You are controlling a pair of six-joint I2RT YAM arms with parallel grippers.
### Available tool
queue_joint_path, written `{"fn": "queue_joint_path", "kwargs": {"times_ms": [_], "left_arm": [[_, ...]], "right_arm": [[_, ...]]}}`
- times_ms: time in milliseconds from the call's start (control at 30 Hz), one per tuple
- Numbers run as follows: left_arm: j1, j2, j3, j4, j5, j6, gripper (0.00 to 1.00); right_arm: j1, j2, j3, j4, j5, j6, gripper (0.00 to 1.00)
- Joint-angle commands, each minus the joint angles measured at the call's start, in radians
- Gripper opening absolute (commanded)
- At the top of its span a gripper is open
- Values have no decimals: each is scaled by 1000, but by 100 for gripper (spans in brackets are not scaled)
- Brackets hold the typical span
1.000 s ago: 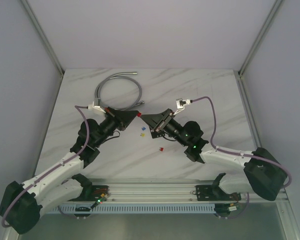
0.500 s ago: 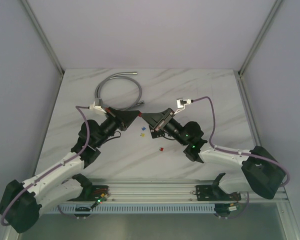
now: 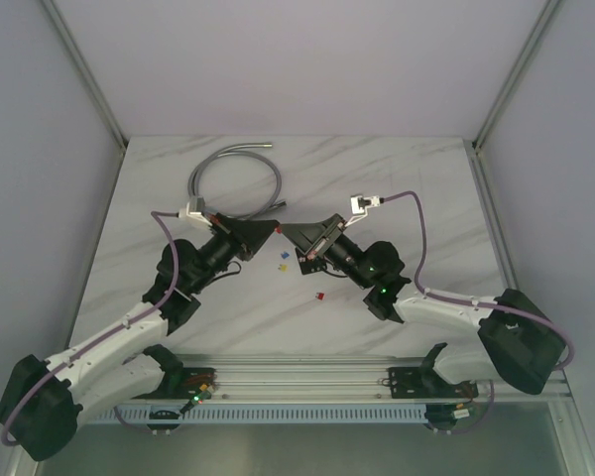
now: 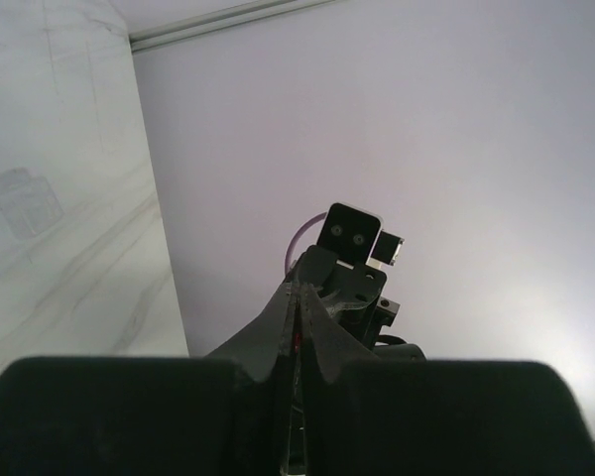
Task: Snap on the fuse box
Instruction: Pick up the fuse from the center of the board.
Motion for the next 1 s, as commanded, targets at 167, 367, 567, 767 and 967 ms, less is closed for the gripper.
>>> {"fn": "queue_joint_path", "kwargs": {"times_ms": [167, 367, 567, 767, 967], "left_arm": [[8, -31, -45, -36, -88, 48, 33], [81, -75, -25, -216, -91, 210, 46], [144, -65, 1, -367, -55, 345, 57], [181, 2, 34, -472, -39, 499, 72], [207, 73, 74, -537, -33, 623, 87]], "right_arm": [[-39, -51, 22, -181, -40, -68, 0], [-91, -95, 108, -599, -28, -185, 0], [-110, -65, 288, -1049, 73, -341, 0], [-111, 64, 482, -1384, 174, -474, 0], [-111, 221, 638, -1564, 250, -536, 0]]}}
